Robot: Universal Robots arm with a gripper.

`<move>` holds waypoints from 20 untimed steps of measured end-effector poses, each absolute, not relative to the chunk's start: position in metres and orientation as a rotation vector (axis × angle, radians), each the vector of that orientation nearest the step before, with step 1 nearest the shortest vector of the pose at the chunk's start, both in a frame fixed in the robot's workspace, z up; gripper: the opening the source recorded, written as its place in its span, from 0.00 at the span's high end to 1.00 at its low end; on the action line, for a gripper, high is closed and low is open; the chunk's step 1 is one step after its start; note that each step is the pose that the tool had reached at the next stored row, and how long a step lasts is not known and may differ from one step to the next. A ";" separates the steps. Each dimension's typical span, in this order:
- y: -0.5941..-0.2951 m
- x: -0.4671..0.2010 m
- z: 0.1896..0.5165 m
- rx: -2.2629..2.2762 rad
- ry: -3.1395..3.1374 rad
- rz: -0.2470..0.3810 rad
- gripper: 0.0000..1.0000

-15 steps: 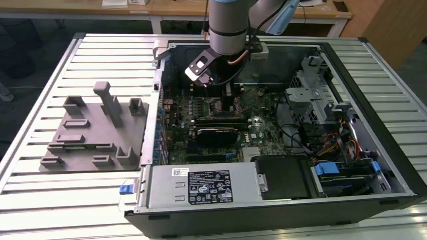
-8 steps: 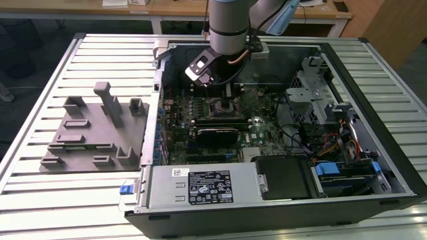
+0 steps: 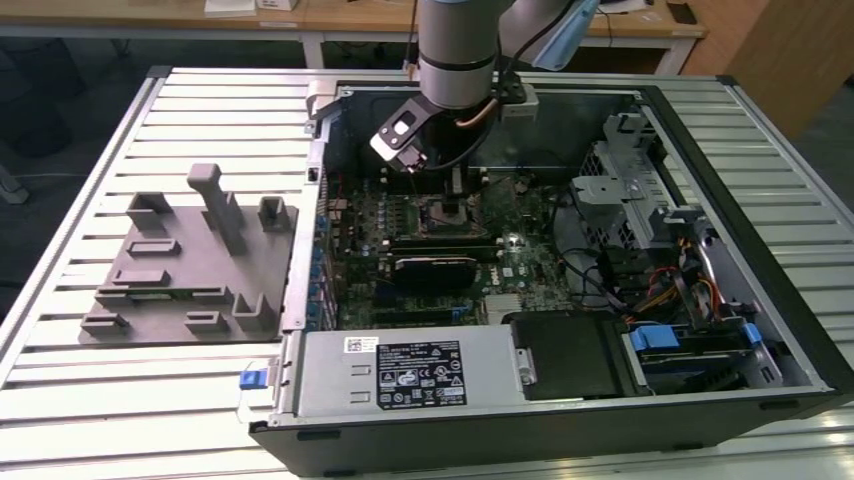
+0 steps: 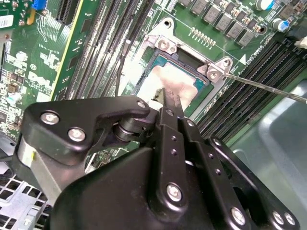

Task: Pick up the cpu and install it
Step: 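Place the cpu into insertion slot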

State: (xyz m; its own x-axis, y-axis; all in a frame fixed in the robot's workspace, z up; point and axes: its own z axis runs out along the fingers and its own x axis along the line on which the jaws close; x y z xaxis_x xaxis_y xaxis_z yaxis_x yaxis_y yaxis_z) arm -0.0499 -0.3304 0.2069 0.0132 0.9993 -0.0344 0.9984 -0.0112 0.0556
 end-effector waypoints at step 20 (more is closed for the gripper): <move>-0.330 -0.050 0.198 2.189 2.164 0.020 0.89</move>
State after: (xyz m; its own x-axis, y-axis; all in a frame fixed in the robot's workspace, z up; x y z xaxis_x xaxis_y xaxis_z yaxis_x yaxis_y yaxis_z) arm -0.0500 -0.3305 0.1982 0.0126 0.9993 -0.0354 0.9985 -0.0107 0.0545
